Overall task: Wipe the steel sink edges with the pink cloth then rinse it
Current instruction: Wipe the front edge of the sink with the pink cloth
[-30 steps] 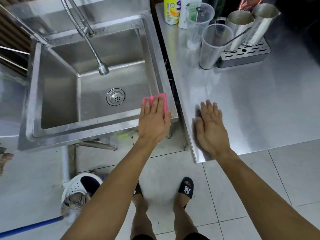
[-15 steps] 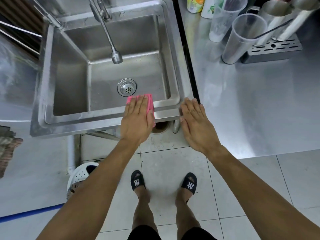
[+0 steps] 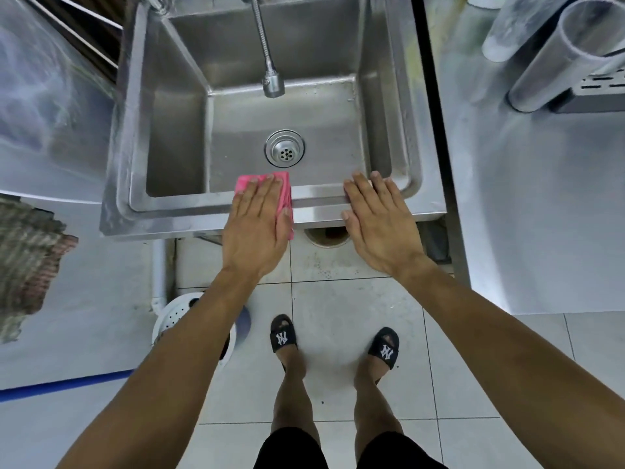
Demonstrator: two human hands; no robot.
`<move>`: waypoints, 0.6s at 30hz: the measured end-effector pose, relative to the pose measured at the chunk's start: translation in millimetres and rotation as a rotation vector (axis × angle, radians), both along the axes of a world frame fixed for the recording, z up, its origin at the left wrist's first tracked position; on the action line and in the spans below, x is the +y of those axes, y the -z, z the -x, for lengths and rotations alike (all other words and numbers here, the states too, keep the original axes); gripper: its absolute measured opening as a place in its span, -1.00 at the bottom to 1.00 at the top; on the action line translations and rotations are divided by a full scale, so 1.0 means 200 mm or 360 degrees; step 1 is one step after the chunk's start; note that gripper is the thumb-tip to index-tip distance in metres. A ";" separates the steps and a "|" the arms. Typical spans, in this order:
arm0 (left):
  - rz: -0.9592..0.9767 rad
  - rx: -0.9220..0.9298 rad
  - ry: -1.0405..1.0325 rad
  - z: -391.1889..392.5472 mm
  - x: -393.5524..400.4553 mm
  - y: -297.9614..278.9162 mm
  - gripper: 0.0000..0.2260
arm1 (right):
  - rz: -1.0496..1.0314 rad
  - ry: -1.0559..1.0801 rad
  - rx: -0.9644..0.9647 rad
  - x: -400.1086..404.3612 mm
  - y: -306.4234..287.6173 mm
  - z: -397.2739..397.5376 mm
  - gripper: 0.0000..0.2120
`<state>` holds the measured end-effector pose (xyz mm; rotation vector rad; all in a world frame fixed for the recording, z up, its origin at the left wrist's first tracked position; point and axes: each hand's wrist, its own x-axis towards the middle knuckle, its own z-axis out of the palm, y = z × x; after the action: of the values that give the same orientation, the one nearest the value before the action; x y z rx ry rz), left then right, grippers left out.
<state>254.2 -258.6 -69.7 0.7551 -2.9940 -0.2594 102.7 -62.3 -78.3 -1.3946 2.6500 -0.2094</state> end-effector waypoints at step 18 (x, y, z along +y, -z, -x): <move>0.0047 0.0036 -0.0040 -0.05 -0.05 0.00 -0.46 | 0.0163 0.0226 -0.0045 -0.13 -0.03 -0.09 -0.47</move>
<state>264.9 -268.4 -70.1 0.7808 -2.9583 -0.2208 120.5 -89.1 -73.0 -1.2216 2.7521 -0.3826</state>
